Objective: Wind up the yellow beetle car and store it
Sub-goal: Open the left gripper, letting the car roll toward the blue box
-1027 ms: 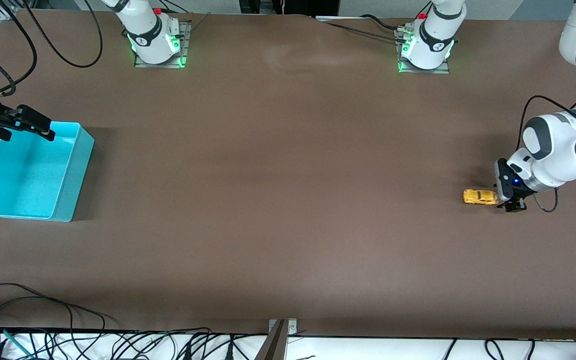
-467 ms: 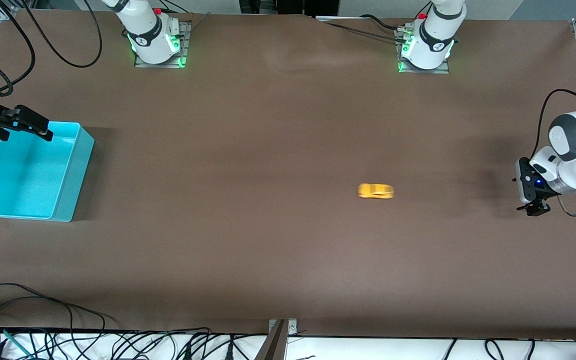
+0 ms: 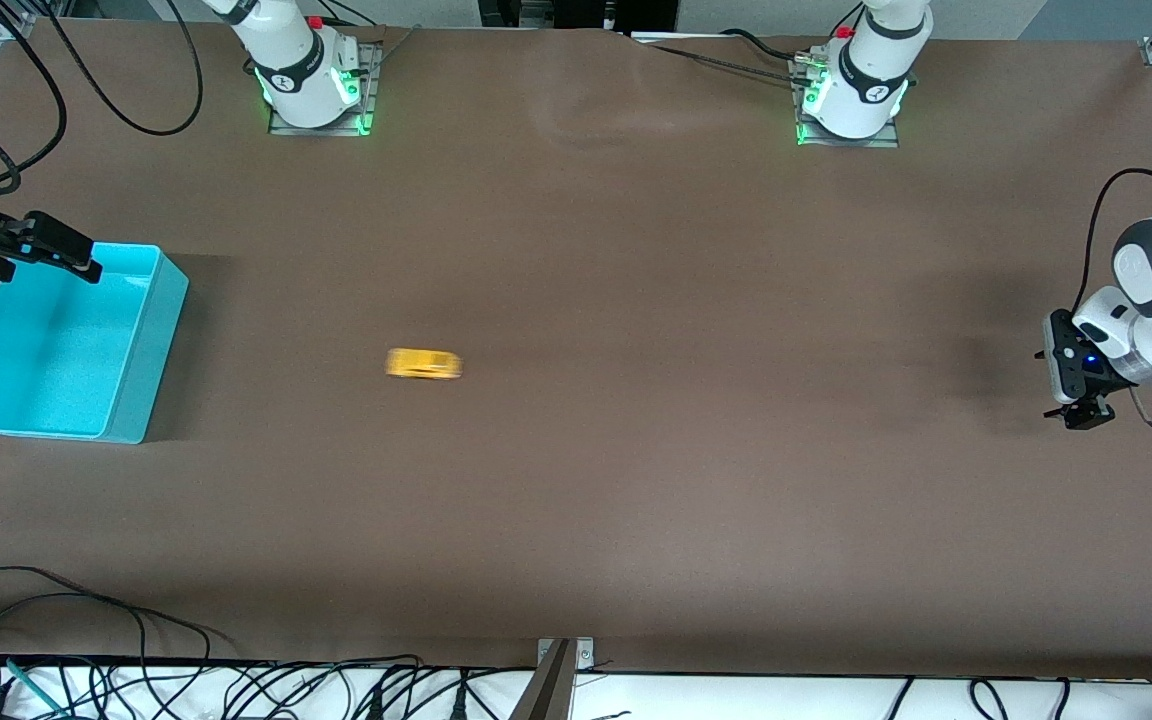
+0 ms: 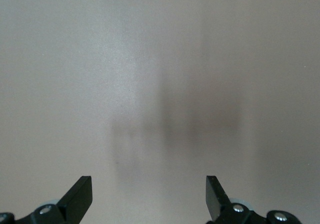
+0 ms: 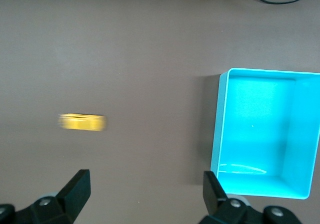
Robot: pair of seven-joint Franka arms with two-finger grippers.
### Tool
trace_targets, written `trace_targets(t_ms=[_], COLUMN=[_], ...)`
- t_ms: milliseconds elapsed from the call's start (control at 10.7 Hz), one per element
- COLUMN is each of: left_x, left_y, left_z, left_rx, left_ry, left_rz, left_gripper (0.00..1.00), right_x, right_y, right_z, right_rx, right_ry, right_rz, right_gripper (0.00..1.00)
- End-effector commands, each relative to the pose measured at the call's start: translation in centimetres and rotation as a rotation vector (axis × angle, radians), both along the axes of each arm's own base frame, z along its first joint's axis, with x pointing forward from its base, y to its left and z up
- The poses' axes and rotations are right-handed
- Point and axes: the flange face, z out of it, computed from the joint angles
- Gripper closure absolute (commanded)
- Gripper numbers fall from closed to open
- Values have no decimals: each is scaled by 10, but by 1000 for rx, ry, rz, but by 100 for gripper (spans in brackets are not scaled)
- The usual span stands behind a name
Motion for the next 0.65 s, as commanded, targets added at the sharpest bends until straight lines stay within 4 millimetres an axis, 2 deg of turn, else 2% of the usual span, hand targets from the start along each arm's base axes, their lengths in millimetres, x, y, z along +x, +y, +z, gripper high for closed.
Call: trace_targets(t_ms=[0,280,560], left_x=[3,2,-2], left_y=[-4,-14,-35], left_z=[12,24,73], left_rx=[-20,-23,-7], left_ry=[2,20,30], left_rz=[6,45,177], left_gripper=[0,0,0], right_x=[-1,4,7], right_y=[-2,8,8], right_z=[-1,-14,-21], right_rx=[-7,-8,-7], right_ry=[9,34,45], right_rz=[12,14,16], right_gripper=[0,0,0])
